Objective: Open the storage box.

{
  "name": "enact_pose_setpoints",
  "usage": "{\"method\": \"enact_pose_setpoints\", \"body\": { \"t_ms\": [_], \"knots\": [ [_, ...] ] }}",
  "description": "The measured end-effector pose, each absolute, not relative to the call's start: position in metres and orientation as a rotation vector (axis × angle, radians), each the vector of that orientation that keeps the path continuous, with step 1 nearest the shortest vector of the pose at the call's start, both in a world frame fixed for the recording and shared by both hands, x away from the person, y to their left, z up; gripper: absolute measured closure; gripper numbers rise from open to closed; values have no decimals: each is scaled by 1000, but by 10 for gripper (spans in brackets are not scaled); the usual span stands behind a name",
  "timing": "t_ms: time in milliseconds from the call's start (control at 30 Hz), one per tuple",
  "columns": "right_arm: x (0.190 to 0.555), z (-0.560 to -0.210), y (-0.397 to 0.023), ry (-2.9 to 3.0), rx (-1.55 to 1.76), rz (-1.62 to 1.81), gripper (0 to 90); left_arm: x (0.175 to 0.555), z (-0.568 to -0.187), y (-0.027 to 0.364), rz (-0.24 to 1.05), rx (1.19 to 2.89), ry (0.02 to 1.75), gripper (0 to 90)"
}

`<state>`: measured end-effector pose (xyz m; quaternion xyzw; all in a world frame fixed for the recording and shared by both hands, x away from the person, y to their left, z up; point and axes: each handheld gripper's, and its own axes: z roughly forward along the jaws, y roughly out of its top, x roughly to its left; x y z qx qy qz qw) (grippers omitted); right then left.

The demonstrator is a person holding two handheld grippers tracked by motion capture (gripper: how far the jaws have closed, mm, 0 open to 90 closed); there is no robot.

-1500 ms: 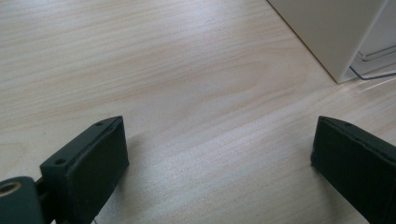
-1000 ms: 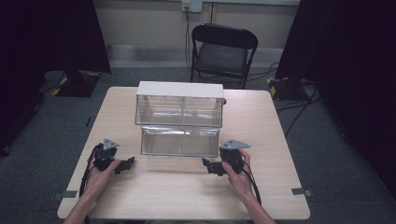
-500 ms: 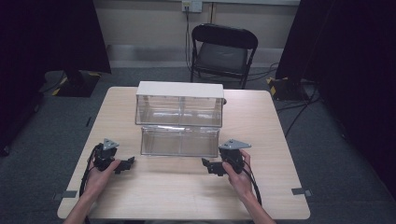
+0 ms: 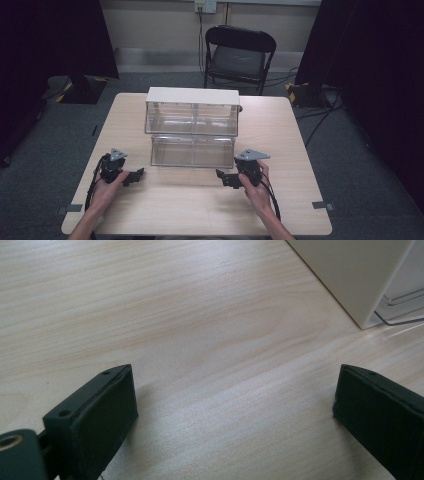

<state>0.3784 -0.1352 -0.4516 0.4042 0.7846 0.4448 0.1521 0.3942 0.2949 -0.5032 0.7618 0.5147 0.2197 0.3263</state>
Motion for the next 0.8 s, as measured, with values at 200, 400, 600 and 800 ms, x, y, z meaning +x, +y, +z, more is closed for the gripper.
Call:
{"method": "enact_pose_setpoints", "body": {
  "t_ms": [200,400,600,800],
  "knots": [
    [377,-450,-135,2246,1156,1271,138,394,-503,295,576,1996,1349,34],
    [376,-448,-134,2243,1149,1282,139,394,-503,295,576,1996,1349,34],
    [376,-444,-134,2242,1138,1299,137,394,-503,295,576,1996,1348,34],
    [376,-443,-133,2243,1147,1288,136,394,-503,295,575,1996,1349,34]
  ]
}}
